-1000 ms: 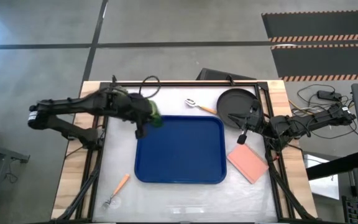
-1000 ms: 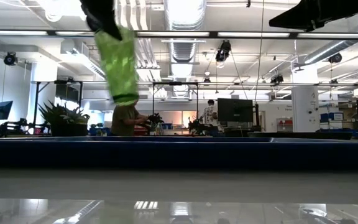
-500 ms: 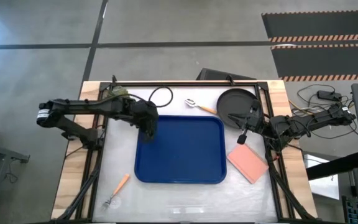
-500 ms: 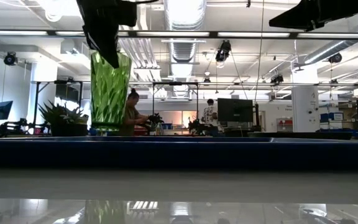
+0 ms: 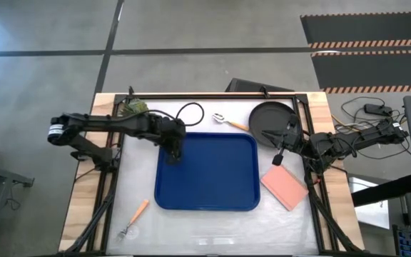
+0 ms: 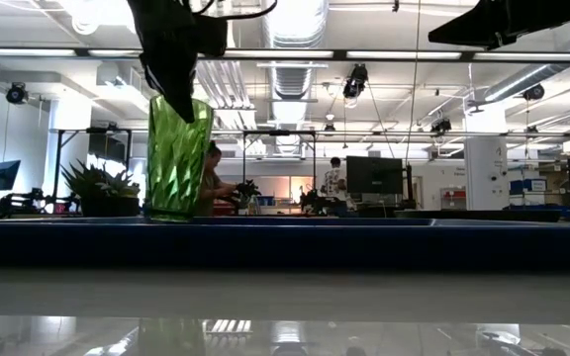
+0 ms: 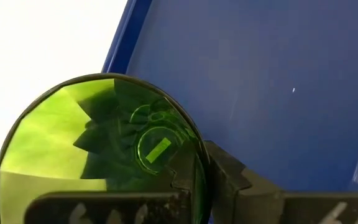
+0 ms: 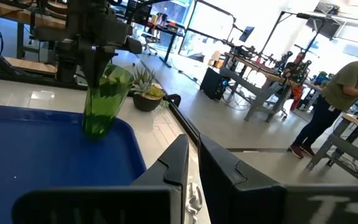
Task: Pick and place plate/cup/fork/spoon on tray
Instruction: Put the cup on the blue tray
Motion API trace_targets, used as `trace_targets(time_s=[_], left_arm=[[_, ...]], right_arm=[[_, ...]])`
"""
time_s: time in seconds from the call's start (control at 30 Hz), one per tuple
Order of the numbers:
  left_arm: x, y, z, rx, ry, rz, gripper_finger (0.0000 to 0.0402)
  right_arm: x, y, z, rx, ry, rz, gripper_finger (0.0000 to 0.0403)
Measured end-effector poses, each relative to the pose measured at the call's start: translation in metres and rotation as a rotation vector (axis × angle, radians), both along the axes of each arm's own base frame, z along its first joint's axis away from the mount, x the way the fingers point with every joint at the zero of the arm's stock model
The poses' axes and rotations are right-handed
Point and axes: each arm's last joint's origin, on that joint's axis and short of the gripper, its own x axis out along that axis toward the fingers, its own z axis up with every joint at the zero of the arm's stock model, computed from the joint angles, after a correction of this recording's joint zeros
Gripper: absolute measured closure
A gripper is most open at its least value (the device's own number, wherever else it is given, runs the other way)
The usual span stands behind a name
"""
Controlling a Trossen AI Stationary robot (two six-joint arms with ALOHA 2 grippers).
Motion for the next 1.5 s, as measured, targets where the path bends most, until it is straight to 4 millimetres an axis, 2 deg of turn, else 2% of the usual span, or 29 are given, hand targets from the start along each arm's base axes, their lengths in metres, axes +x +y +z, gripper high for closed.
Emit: trace_targets(time_s=[0.2, 0.5, 0.8, 1.5], left_arm=[[0.009, 0.001, -0.004, 0.0, -0.03, -0.002, 0.0382], [0.007, 0.002, -0.009, 0.056, -0.01, 0.041, 0.038], [0.003, 0.002, -0.023, 0.064, 0.033, 0.048, 0.038], [0.006, 0.003, -0.021, 0.067, -0.01, 0.056, 0.0379]], right_arm=[[0.0, 0.0, 0.0, -0.001, 0.0, 0.0, 0.0376], [0.0, 0.0, 0.0, -0.013, 0.005, 0.001, 0.0376], [0.0, 0.0, 0.003, -0.047, -0.01, 0.004, 0.0376], [-0.002, 0.0, 0.021, -0.276, -0.08, -0.002, 0.0376]])
